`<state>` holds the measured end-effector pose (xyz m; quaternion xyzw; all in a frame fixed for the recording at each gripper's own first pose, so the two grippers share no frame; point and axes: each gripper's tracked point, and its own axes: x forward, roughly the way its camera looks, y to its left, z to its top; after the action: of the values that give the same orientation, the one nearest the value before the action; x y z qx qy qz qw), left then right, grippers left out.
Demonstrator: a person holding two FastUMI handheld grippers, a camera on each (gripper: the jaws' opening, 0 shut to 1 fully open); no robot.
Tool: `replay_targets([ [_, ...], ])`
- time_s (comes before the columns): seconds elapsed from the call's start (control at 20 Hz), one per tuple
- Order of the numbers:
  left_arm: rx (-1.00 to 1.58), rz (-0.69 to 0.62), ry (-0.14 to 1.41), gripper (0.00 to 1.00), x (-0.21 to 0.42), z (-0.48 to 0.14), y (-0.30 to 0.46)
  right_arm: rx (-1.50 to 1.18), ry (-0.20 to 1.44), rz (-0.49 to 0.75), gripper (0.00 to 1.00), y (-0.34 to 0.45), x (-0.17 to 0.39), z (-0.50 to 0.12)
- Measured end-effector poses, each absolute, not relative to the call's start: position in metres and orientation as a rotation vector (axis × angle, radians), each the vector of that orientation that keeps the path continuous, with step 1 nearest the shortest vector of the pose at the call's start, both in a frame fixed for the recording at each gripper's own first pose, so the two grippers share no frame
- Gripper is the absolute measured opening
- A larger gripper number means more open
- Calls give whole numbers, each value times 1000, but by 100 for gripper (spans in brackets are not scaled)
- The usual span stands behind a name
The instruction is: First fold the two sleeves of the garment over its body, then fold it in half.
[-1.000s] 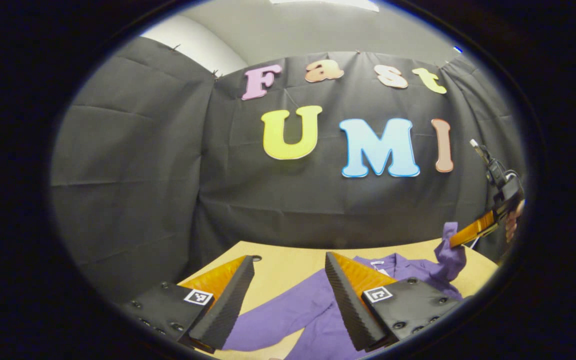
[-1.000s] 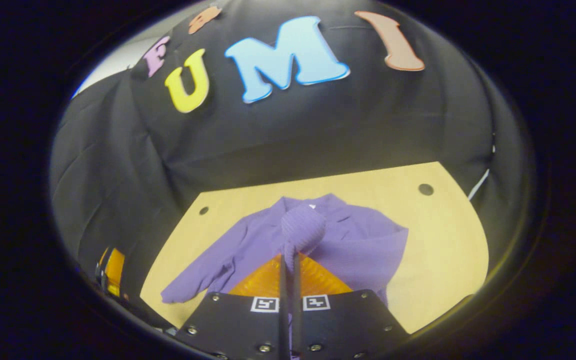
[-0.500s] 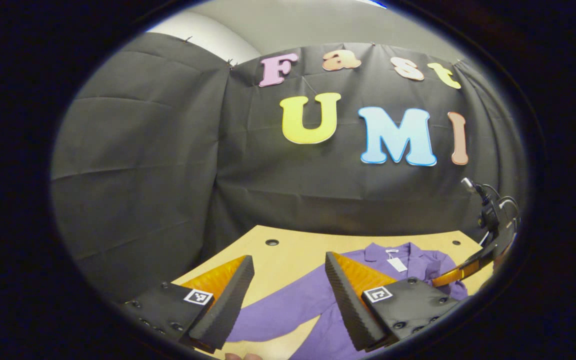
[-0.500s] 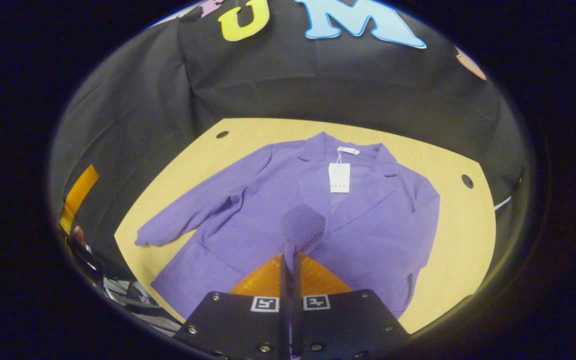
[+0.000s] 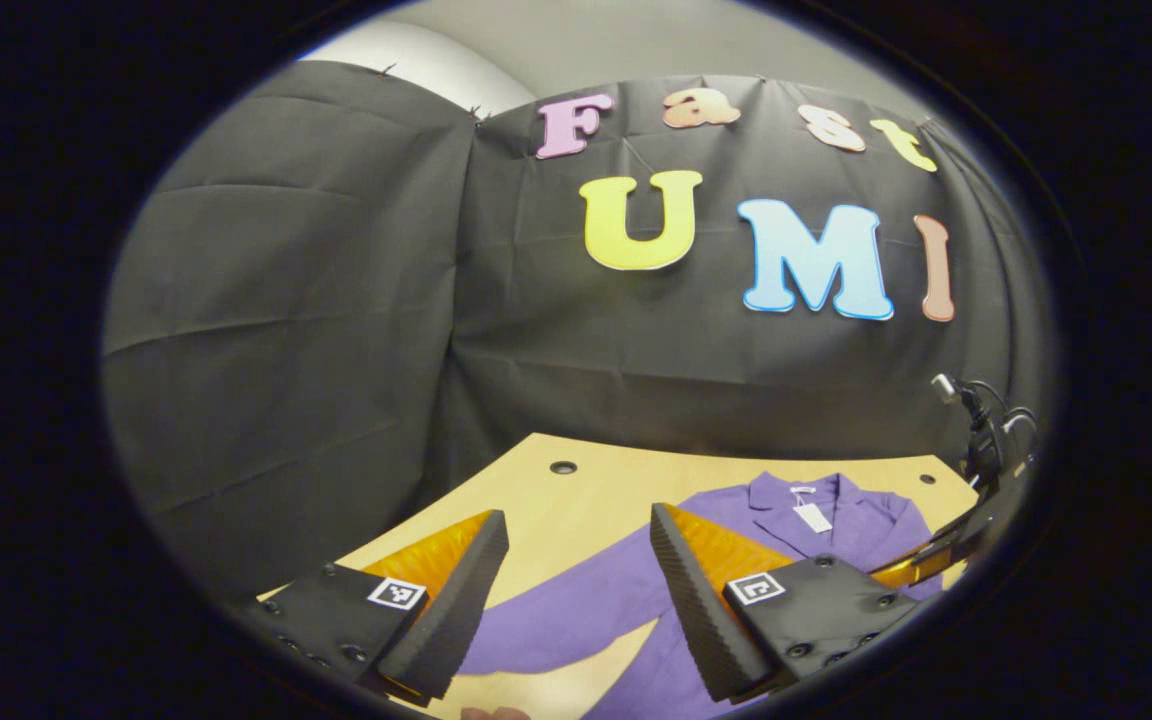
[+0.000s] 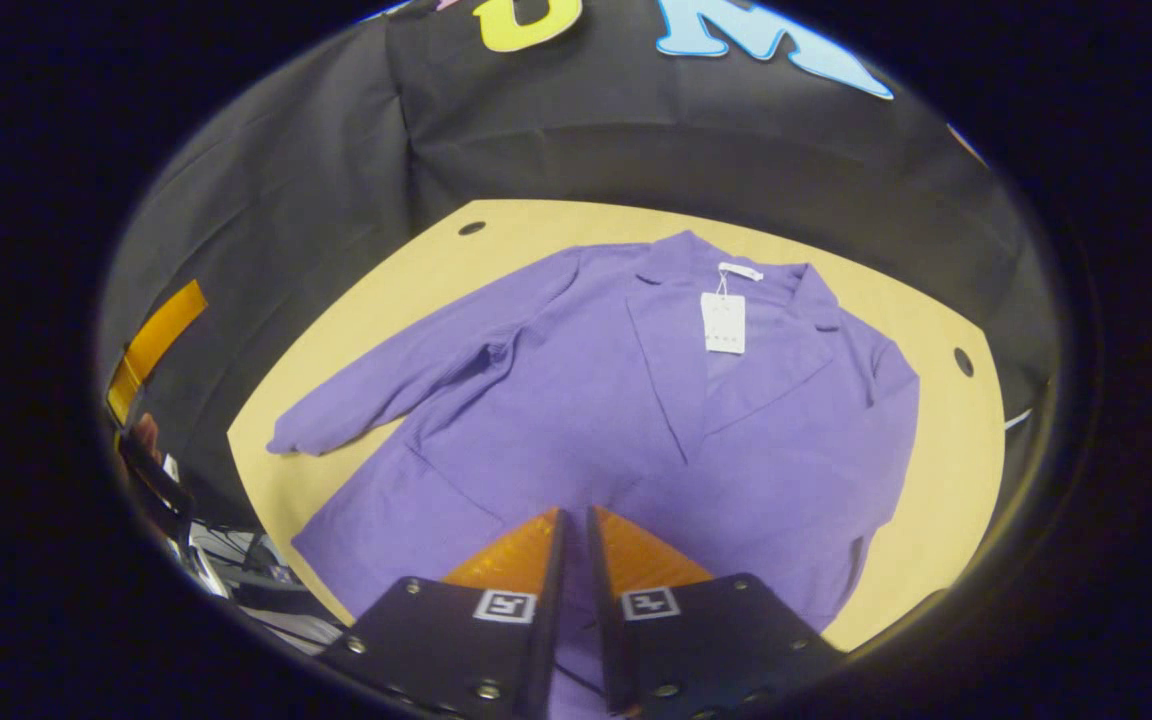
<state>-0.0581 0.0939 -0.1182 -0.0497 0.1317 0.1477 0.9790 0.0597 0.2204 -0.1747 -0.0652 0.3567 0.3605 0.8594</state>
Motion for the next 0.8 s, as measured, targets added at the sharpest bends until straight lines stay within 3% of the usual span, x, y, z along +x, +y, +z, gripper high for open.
replay_targets([
  [0.2, -111, 306, 272, 94, -55, -121, 89, -126, 663, 717, 89, 218, 64, -156],
  [0.25, -116, 309, 276, 94, -56, -125, 91, -121, 621, 695, 93, 215, 67, -146],
  [0.55, -195, 335, 344, 94, -52, -155, 93, -46, 394, 589, 93, 195, 82, -83],
  [0.8, -245, 466, 463, 94, -60, -199, 124, -39, 293, 476, 93, 165, 93, -55],
])
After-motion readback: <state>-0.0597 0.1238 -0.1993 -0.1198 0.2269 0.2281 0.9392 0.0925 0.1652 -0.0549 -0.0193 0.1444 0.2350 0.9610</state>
